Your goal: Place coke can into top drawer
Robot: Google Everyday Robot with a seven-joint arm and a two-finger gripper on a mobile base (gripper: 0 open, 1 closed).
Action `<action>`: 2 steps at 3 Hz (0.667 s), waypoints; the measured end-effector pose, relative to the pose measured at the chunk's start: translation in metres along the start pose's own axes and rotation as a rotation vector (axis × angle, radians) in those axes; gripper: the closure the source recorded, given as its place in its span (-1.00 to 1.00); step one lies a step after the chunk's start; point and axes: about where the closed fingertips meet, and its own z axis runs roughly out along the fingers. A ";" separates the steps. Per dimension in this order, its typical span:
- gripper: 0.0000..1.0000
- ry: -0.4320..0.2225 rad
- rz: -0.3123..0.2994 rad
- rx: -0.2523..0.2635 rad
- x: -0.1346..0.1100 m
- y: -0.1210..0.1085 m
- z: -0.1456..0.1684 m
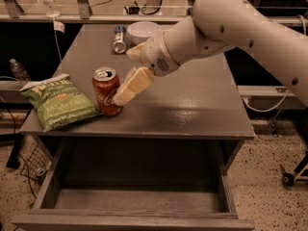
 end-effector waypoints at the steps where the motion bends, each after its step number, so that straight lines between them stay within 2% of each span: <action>1: -1.00 0.003 -0.004 -0.009 -0.001 0.002 0.006; 2: -1.00 0.003 -0.019 -0.038 -0.005 0.007 0.017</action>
Offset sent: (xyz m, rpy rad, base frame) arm -0.0078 0.0267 -0.0100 -0.0091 0.0118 0.0717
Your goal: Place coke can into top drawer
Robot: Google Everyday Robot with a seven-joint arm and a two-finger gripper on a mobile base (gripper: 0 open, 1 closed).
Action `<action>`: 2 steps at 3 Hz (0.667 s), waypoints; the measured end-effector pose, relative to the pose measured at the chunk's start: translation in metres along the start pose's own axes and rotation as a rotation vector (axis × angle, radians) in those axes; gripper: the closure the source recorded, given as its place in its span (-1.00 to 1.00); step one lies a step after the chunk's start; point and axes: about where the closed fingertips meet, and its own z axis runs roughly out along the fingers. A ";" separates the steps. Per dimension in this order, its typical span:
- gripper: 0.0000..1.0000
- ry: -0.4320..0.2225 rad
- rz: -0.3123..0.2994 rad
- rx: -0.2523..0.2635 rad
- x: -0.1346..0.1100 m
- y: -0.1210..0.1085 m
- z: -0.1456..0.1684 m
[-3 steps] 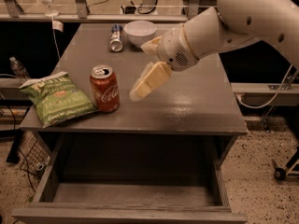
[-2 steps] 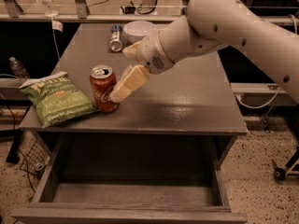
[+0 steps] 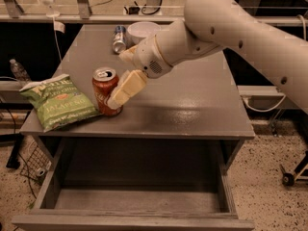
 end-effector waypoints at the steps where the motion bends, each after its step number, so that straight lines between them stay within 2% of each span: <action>1: -0.47 -0.009 -0.022 -0.049 -0.006 0.003 0.017; 2: 0.00 -0.014 -0.028 -0.067 -0.007 0.004 0.024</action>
Offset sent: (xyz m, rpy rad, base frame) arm 0.0007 0.0265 -0.0120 0.0150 0.0205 0.0840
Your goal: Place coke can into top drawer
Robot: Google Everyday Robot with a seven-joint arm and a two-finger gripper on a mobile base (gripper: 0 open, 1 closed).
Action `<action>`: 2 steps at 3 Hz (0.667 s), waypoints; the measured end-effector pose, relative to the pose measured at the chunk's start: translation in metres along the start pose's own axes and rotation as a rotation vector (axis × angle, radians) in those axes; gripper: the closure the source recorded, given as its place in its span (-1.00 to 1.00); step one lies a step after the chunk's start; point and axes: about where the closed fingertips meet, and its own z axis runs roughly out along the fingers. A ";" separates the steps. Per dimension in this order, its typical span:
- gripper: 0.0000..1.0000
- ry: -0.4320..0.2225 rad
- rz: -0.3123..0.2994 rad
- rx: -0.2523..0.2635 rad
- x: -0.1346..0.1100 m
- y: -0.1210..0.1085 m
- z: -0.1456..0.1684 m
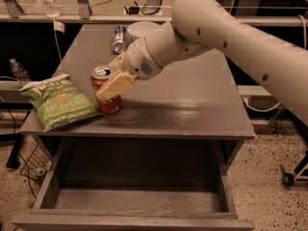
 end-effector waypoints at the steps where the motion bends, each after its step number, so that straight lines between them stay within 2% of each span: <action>1: 0.46 0.000 -0.003 0.005 0.001 0.003 -0.006; 2: 1.00 0.019 0.026 0.076 0.001 0.032 -0.048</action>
Offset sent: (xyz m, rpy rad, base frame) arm -0.0576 -0.0946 0.0495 -0.0518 -0.0558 -0.1790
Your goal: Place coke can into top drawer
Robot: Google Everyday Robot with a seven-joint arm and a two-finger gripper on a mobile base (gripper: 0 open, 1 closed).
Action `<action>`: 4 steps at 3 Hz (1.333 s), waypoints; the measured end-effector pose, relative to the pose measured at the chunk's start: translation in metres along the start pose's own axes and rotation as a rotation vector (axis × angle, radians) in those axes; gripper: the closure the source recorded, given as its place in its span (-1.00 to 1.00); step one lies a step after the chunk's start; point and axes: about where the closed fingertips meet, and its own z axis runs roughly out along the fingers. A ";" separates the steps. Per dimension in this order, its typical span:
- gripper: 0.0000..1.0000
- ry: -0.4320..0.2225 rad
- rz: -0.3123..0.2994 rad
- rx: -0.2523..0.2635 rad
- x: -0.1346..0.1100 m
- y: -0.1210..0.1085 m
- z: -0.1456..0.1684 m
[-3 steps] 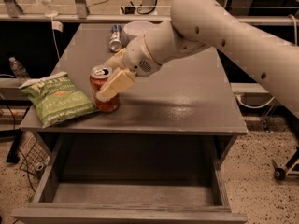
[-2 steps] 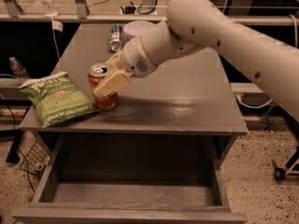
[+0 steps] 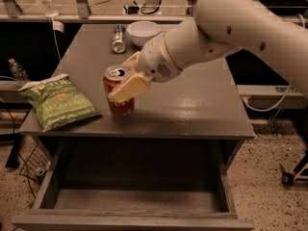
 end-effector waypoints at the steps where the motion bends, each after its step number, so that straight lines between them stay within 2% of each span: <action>1: 1.00 0.011 0.037 0.051 0.006 0.029 -0.034; 2: 1.00 -0.029 0.074 0.033 0.020 0.069 -0.042; 3: 1.00 -0.104 0.069 0.002 0.047 0.100 -0.016; 4: 1.00 -0.109 0.078 0.004 0.051 0.102 -0.014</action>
Offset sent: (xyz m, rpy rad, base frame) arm -0.1020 -0.0582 0.0007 0.0564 0.0649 -0.0789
